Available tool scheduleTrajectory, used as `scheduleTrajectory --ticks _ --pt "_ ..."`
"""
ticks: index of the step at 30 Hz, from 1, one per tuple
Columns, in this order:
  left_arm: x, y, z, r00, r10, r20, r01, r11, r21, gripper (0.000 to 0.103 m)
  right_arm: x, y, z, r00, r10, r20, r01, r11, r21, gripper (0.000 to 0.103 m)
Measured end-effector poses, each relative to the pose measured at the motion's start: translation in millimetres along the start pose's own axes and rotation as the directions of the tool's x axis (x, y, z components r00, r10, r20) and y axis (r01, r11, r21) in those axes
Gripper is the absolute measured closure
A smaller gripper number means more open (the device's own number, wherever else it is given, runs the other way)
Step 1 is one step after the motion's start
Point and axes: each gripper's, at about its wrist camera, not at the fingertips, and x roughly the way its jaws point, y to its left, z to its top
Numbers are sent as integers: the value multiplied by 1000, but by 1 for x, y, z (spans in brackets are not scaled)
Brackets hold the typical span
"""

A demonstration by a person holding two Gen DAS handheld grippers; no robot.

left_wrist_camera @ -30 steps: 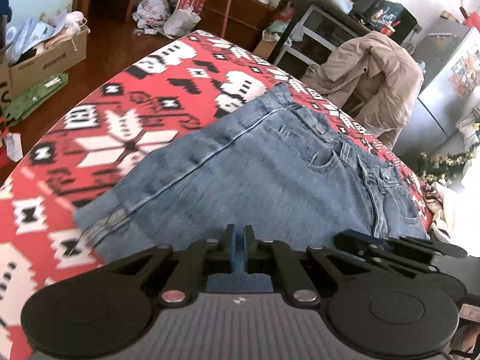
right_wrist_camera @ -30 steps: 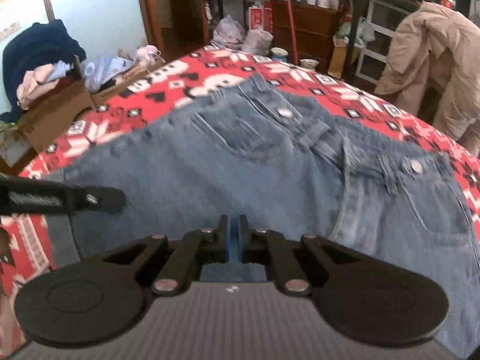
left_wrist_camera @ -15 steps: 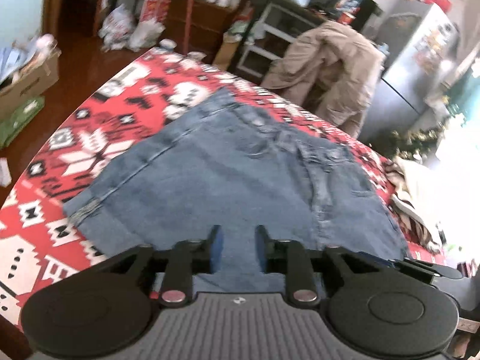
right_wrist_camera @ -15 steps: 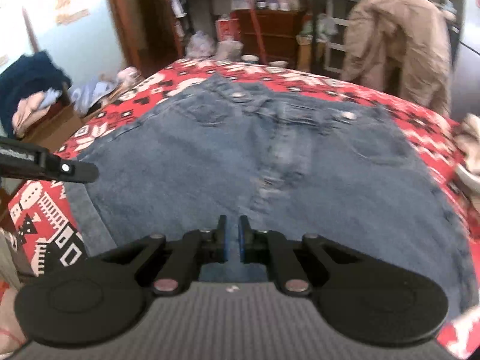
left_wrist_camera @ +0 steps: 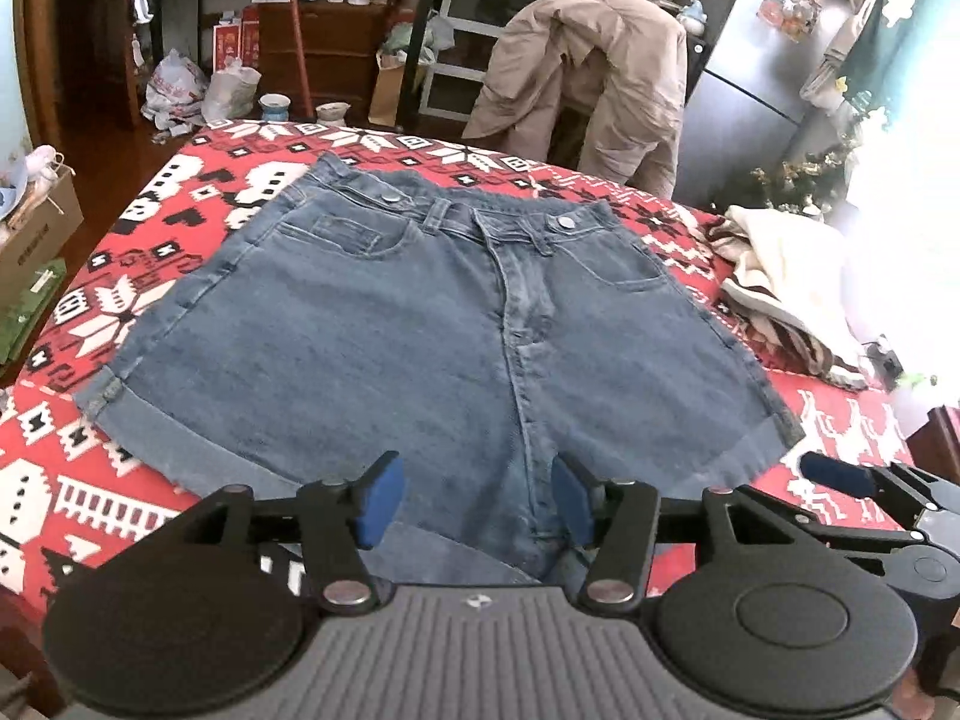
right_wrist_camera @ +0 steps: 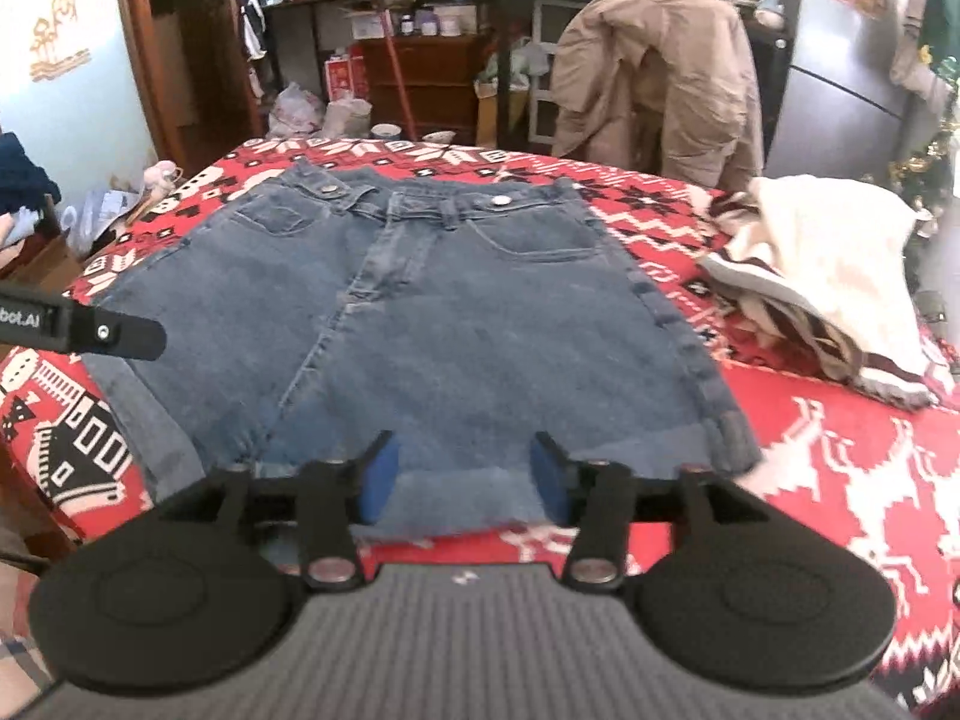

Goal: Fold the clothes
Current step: 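Open both grippers and hold them above the flat shorts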

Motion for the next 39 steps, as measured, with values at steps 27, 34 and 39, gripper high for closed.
scheduleTrajectory --ticks 27,34,39 --pt "86 34 25 965 237 110 -249 962 115 24 58 -51 -8 985 -147 95 155 984 -85 1" --pt "105 55 28 972 196 128 -207 975 81 40 82 -52 -5 995 -98 27 100 992 -76 4" --pt "115 57 27 968 206 146 -222 969 105 43 100 -61 1 997 -79 -8 79 996 -36 22"
